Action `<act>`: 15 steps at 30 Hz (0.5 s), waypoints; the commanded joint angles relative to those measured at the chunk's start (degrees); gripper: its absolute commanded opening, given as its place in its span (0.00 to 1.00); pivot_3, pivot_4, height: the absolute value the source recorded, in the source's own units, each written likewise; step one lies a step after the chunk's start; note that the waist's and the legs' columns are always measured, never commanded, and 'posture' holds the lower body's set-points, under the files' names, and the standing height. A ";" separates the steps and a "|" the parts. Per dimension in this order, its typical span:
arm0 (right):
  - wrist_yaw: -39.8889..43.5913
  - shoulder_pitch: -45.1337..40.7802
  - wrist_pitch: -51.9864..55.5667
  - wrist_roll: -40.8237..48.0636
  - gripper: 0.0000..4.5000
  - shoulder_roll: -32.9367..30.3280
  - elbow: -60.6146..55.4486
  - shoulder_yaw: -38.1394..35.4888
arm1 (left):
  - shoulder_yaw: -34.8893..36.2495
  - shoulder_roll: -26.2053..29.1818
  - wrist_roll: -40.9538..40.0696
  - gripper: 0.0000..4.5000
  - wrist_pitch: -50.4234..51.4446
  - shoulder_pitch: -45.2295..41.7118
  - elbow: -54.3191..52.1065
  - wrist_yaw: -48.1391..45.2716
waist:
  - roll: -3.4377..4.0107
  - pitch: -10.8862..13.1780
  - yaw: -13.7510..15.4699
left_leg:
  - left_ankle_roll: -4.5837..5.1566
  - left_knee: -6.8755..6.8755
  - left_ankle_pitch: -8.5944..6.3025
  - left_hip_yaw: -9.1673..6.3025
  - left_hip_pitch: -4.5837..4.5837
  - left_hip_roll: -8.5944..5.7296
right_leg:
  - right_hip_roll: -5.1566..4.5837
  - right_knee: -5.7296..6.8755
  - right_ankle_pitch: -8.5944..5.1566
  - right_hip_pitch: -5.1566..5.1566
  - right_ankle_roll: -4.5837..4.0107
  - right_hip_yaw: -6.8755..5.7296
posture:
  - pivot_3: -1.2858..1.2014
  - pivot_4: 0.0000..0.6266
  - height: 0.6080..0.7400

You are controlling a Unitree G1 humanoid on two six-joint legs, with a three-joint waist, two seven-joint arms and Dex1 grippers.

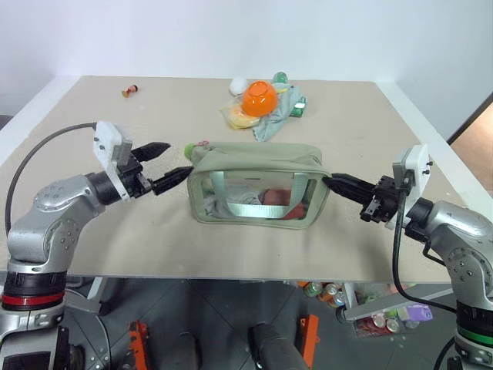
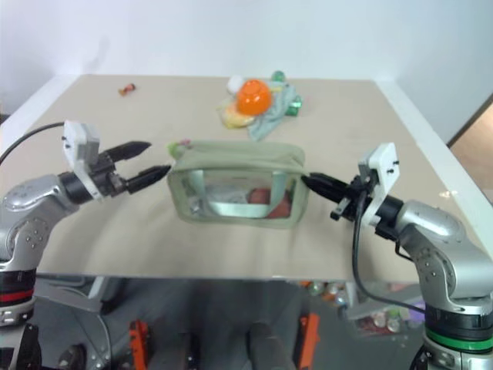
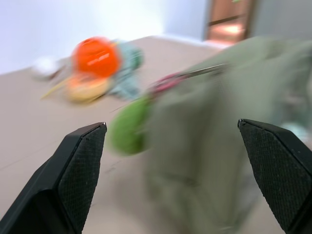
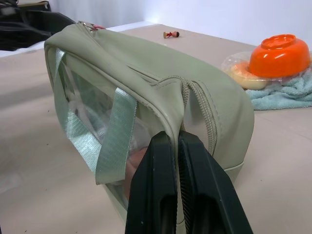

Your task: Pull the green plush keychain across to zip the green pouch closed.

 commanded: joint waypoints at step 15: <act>0.03 1.89 -2.78 0.23 0.00 -1.86 -2.72 -0.24 | -7.59 -1.92 14.45 1.00 -19.43 -18.14 29.43 -11.80 | -0.03 0.00 0.08 | 0.00 -0.04 0.00 -0.05 -0.03 -0.06 | -0.01 -0.02 -0.01 0.01 0.01 -0.02 | 0.52 0.24 0.98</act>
